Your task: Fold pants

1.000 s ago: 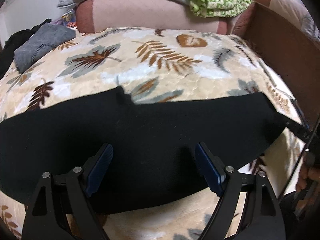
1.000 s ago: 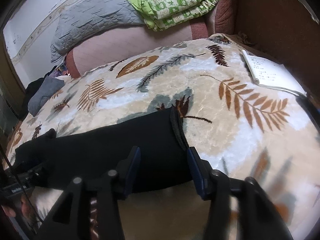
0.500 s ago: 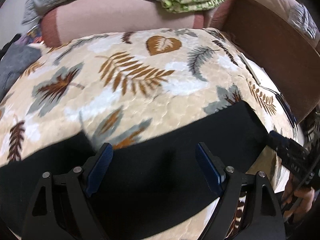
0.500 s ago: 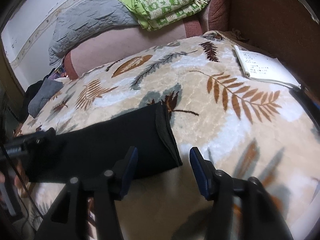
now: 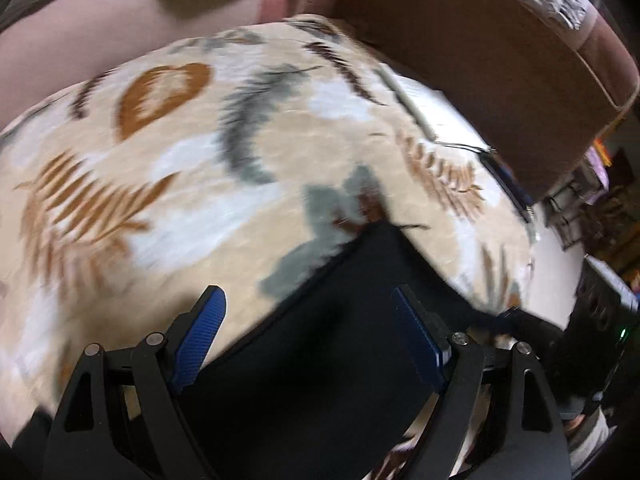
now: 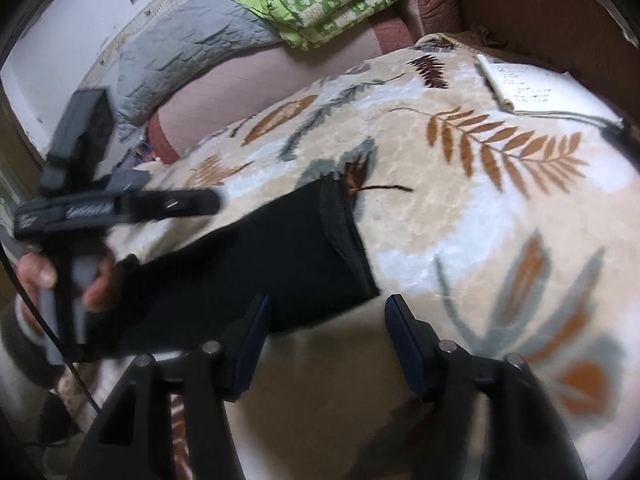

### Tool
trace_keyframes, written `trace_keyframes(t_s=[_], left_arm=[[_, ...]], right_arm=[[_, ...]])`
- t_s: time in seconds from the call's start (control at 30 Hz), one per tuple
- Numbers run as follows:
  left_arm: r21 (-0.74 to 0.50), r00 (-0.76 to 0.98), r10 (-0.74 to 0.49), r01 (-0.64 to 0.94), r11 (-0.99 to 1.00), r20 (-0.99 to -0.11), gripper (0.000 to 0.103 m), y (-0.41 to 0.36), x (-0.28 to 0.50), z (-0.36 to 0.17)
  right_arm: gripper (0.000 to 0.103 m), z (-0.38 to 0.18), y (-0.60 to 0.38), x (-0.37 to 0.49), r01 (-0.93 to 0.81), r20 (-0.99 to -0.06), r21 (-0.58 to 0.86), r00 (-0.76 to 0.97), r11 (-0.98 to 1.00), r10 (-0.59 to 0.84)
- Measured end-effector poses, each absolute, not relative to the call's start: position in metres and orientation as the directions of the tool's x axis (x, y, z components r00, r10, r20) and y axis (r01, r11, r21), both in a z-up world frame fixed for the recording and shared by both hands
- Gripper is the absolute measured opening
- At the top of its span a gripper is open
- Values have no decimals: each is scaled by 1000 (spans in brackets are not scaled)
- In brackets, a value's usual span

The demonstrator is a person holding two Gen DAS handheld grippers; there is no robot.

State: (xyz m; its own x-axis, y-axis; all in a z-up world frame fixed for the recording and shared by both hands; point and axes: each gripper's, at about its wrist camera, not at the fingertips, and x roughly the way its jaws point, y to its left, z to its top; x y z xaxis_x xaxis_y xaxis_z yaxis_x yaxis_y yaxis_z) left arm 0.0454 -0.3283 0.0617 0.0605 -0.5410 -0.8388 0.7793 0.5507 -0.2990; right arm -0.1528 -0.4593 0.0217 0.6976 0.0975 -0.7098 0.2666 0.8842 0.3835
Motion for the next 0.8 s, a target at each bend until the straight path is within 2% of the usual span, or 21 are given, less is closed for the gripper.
trace_keyframes(t_s=[0.13, 0.33, 0.5, 0.53, 0.57, 0.6, 0.67, 0.7, 0.73, 0.8], left_arm=[[-301, 15, -533, 811, 501, -846, 85, -361, 47, 52], [-411, -145, -509, 786, 462, -849, 85, -389, 61, 32], [-320, -106, -475, 859, 399, -874, 84, -407, 50, 27], [-304, -94, -475, 870, 388, -875, 79, -409, 47, 26], [-291, -83, -482, 879, 376, -872, 75, -410, 43, 26], [-283, -75, -489, 887, 366, -869, 65, -410, 42, 26], [-298, -88, -514, 891, 343, -853, 41, -409, 40, 29], [-316, -101, -525, 887, 338, -845, 25, -408, 41, 30], [-326, -105, -530, 881, 342, -842, 16, -406, 42, 33], [-336, -110, -536, 876, 346, -837, 12, -400, 43, 39]], right_arm=[[62, 18, -455, -151, 243, -690, 393, 715, 887, 110], [66, 11, -461, -147, 222, -639, 479, 751, 849, 164], [63, 5, -469, -138, 225, -593, 549, 783, 805, 186], [53, 4, -468, -135, 233, -603, 533, 779, 813, 172], [28, 3, -468, -131, 248, -621, 513, 769, 822, 155], [16, 2, -470, -129, 257, -631, 511, 761, 821, 155], [10, 3, -474, -128, 261, -617, 548, 768, 795, 173], [10, 7, -473, -129, 256, -614, 544, 770, 799, 172], [9, 13, -469, -129, 243, -612, 525, 774, 816, 163], [9, 27, -460, -130, 221, -605, 493, 782, 841, 150]])
